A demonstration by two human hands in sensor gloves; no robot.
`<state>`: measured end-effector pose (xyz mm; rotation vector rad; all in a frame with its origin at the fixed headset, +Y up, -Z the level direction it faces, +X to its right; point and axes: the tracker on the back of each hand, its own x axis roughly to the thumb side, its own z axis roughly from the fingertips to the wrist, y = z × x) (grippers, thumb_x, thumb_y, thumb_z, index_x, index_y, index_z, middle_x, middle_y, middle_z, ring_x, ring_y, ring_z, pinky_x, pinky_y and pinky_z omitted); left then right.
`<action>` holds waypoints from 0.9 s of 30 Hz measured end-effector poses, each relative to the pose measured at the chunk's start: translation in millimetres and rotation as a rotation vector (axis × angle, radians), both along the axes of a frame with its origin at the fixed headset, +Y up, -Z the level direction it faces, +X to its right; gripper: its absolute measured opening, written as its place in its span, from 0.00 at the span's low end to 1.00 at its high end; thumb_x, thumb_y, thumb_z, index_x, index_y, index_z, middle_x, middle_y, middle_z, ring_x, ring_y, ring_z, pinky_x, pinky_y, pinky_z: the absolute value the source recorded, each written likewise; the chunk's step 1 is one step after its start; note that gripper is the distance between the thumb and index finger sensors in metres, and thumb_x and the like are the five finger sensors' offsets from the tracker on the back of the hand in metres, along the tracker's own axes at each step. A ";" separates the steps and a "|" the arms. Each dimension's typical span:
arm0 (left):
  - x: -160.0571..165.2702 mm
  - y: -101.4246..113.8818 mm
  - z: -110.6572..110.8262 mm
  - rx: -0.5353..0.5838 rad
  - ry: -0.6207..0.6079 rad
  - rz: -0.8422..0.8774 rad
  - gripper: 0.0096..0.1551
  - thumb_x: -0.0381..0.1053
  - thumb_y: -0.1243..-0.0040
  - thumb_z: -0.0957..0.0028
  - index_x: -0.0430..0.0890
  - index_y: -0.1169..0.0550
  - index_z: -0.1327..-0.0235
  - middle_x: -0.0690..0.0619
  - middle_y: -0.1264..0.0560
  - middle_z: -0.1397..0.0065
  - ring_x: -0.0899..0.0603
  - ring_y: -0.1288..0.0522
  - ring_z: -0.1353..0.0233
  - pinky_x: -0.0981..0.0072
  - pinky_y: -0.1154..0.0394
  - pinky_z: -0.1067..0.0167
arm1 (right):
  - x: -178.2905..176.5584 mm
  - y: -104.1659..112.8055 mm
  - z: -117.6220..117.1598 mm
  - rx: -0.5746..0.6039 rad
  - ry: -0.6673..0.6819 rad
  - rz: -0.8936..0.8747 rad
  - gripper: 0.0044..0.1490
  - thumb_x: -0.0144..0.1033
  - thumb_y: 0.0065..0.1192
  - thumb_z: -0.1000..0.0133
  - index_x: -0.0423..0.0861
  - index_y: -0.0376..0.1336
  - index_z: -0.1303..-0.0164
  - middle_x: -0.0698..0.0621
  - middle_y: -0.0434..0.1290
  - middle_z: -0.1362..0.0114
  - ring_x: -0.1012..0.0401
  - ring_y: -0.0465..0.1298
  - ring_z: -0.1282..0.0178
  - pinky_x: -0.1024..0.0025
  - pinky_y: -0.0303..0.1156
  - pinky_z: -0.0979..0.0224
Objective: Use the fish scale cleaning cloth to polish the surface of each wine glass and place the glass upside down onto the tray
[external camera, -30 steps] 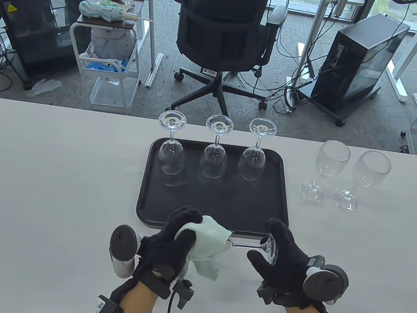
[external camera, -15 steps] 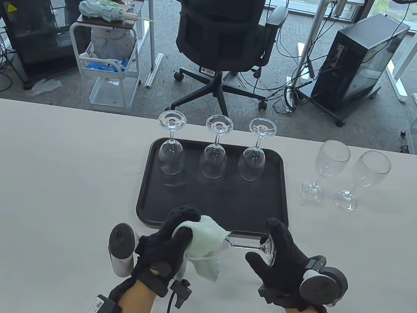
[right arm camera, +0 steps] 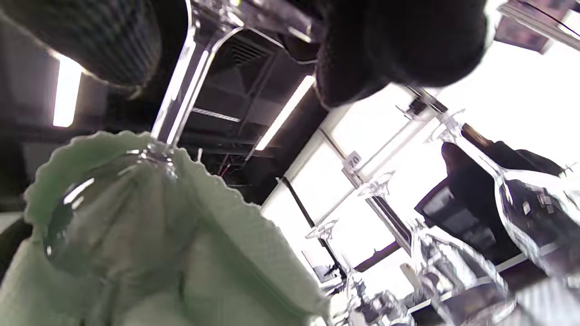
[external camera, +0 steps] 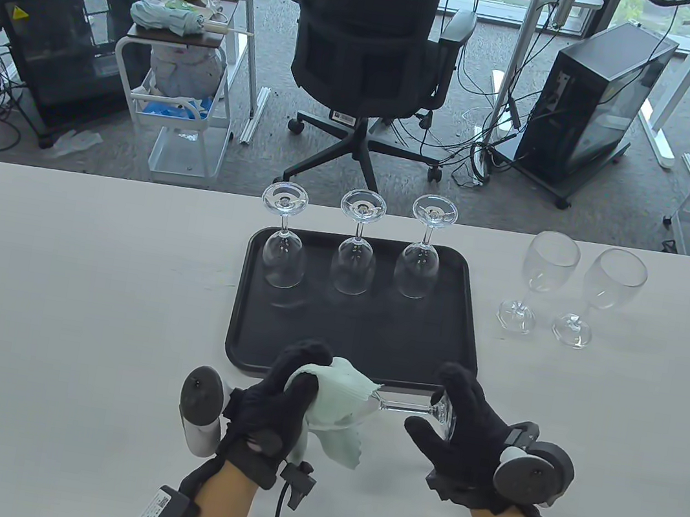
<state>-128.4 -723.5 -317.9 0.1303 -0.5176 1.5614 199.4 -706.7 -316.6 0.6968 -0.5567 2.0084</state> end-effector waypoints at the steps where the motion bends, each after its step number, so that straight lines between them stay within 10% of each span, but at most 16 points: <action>1: 0.2 0.8 0.0 0.022 0.005 -0.008 0.34 0.74 0.46 0.42 0.61 0.32 0.27 0.50 0.41 0.17 0.35 0.35 0.23 0.39 0.21 0.45 | 0.4 -1.0 -1.8 -0.062 -0.001 -0.017 0.53 0.69 0.62 0.47 0.54 0.45 0.20 0.38 0.63 0.28 0.49 0.79 0.54 0.62 0.81 0.58; 3: -1.2 3.0 0.2 0.062 0.025 -0.038 0.33 0.73 0.46 0.43 0.61 0.32 0.27 0.50 0.40 0.17 0.36 0.35 0.23 0.39 0.21 0.45 | 1.3 -4.2 -2.5 -0.197 0.051 -0.074 0.53 0.69 0.60 0.46 0.54 0.44 0.19 0.37 0.62 0.27 0.47 0.78 0.54 0.60 0.79 0.58; 7: -1.4 5.9 1.0 0.050 0.001 -0.016 0.33 0.73 0.47 0.42 0.60 0.33 0.26 0.50 0.41 0.16 0.35 0.36 0.22 0.38 0.22 0.44 | 2.6 3.7 2.6 0.080 -0.057 0.062 0.53 0.68 0.61 0.45 0.56 0.41 0.19 0.40 0.63 0.26 0.50 0.80 0.50 0.62 0.84 0.53; 13: -5.1 3.6 -1.5 0.015 0.040 0.032 0.30 0.68 0.52 0.39 0.57 0.30 0.27 0.50 0.37 0.18 0.35 0.34 0.22 0.36 0.24 0.39 | 33.6 35.8 -5.0 -0.170 -0.131 -0.230 0.52 0.72 0.60 0.45 0.58 0.44 0.18 0.39 0.67 0.29 0.50 0.78 0.53 0.60 0.79 0.56; 19: -17.6 2.7 -6.7 0.000 0.065 0.080 0.29 0.66 0.52 0.38 0.56 0.29 0.28 0.50 0.36 0.18 0.35 0.33 0.22 0.35 0.24 0.38 | 25.5 91.3 -29.7 -0.043 -0.432 0.272 0.52 0.74 0.64 0.46 0.61 0.43 0.22 0.41 0.65 0.26 0.52 0.76 0.49 0.61 0.78 0.53; 27: -22.2 3.2 -5.7 -0.007 0.077 0.102 0.29 0.66 0.52 0.38 0.56 0.29 0.28 0.49 0.36 0.19 0.36 0.33 0.23 0.35 0.24 0.38 | -25.0 69.8 -84.2 -0.041 -0.529 0.677 0.47 0.72 0.67 0.47 0.56 0.51 0.29 0.41 0.61 0.25 0.51 0.74 0.45 0.58 0.77 0.48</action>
